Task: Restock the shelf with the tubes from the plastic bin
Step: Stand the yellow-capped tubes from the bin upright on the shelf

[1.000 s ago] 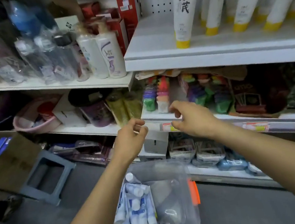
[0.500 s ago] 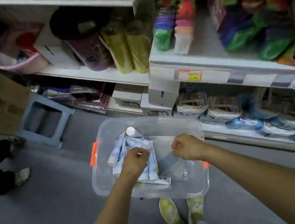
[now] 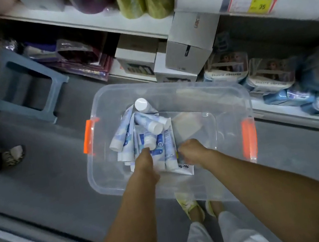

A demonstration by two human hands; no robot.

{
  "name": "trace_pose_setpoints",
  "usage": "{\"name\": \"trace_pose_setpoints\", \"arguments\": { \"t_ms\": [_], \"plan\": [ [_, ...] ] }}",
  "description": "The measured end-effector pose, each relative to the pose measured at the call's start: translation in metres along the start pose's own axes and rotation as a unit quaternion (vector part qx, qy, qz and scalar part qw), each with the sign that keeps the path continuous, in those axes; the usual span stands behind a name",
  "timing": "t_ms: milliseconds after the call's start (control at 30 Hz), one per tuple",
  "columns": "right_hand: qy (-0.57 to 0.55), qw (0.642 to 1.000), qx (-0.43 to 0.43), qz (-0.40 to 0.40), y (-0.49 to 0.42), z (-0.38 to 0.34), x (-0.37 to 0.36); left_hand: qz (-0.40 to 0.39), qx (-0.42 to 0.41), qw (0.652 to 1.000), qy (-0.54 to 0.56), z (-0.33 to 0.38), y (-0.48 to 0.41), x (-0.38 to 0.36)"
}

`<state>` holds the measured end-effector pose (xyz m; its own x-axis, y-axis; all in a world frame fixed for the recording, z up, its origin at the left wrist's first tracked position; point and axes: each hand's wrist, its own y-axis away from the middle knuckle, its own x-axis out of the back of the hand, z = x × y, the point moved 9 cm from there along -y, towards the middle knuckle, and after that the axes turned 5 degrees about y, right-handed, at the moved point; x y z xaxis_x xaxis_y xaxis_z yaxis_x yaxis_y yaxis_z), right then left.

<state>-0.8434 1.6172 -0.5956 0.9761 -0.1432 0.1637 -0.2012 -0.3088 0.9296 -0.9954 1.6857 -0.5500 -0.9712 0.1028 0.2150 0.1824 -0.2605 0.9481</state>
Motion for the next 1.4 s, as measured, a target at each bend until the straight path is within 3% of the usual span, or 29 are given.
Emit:
{"name": "trace_pose_setpoints", "arguments": {
  "t_ms": [100,267,467,633,767,900,1067,1267,1400],
  "plan": [
    [-0.1,0.995,-0.018,0.0,-0.03,0.012,-0.016,-0.029,0.04,0.984,0.169,-0.013,-0.013,-0.015],
    [-0.164,0.985,-0.048,0.012,-0.042,0.017,-0.023,-0.014,0.068,0.963,0.261,-0.023,-0.037,-0.014],
    [-0.204,0.976,-0.069,-0.01,-0.052,0.021,-0.023,0.026,0.121,0.957,0.263,-0.032,-0.029,-0.019],
    [-0.225,0.97,-0.082,-0.034,-0.049,0.028,-0.021,0.002,0.131,0.964,0.23,-0.04,-0.013,-0.038],
    [-0.212,0.973,-0.091,-0.024,-0.049,0.04,-0.015,-0.003,0.108,0.977,0.185,-0.04,0.0,-0.052],
    [-0.182,0.975,-0.122,-0.018,-0.044,0.048,0.002,0.001,0.13,0.965,0.229,-0.054,-0.006,-0.051],
    [-0.136,0.986,-0.091,-0.023,-0.037,0.032,0.013,-0.004,0.113,0.97,0.214,-0.05,0.0,-0.06],
    [-0.168,0.983,-0.044,-0.05,0.001,0.016,0.019,-0.169,0.093,0.973,0.124,-0.041,0.018,-0.103],
    [-0.169,0.985,-0.038,-0.014,0.018,0.01,0.047,-0.205,0.085,0.971,0.085,-0.038,0.025,-0.115]
  ]
}}
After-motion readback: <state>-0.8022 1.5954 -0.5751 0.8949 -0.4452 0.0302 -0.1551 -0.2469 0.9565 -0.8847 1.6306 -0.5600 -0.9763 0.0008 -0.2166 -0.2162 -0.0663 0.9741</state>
